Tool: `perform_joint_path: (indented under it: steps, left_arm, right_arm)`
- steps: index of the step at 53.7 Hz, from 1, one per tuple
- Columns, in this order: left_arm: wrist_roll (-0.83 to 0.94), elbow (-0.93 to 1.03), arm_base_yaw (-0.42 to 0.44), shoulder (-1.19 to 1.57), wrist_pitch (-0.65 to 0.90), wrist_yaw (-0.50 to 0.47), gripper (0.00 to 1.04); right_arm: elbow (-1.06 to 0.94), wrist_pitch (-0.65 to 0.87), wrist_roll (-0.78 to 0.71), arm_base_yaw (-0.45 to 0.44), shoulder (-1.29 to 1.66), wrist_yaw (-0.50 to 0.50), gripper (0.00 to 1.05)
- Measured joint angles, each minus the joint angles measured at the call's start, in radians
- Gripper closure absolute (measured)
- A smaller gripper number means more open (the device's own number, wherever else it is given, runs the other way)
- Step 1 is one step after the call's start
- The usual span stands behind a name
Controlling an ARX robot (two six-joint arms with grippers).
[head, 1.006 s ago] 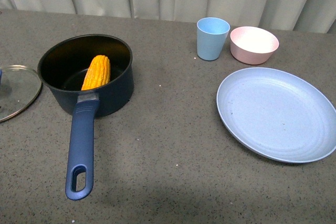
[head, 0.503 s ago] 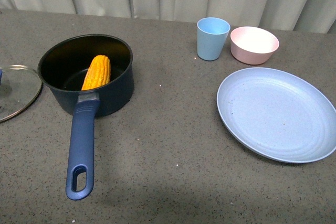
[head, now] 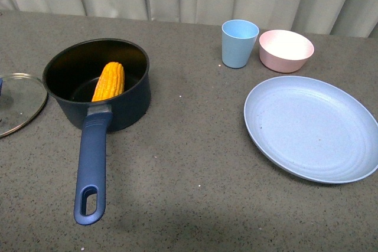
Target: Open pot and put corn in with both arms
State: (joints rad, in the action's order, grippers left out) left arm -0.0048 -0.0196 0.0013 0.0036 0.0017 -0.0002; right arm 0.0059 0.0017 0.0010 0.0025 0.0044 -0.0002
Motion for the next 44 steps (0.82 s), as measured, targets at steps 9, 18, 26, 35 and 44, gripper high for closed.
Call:
perform_joint_path:
  steps: [9,18,26,35,44]
  left_arm:
    - [0.000,0.000,0.000,0.000,0.000,0.000,0.06]
    - [0.000,0.000,0.000,0.000,0.000,0.000,0.06]
    - [0.000,0.000,0.000,0.000,0.000,0.000,0.06]
    - [0.000,0.000,0.000,0.000,0.000,0.000,0.06]
    - [0.000,0.000,0.000,0.000,0.000,0.000,0.06]
  right_arm:
    - [0.000,0.000,0.000,0.000,0.000,0.000,0.23]
    - [0.000,0.000,0.001,0.000,0.000,0.000,0.09]
    - [0.000,0.000,0.000,0.000,0.000,0.000,0.09]
    - [0.000,0.000,0.000,0.000,0.000,0.000,0.09]
    - [0.000,0.000,0.000,0.000,0.000,0.000,0.09]
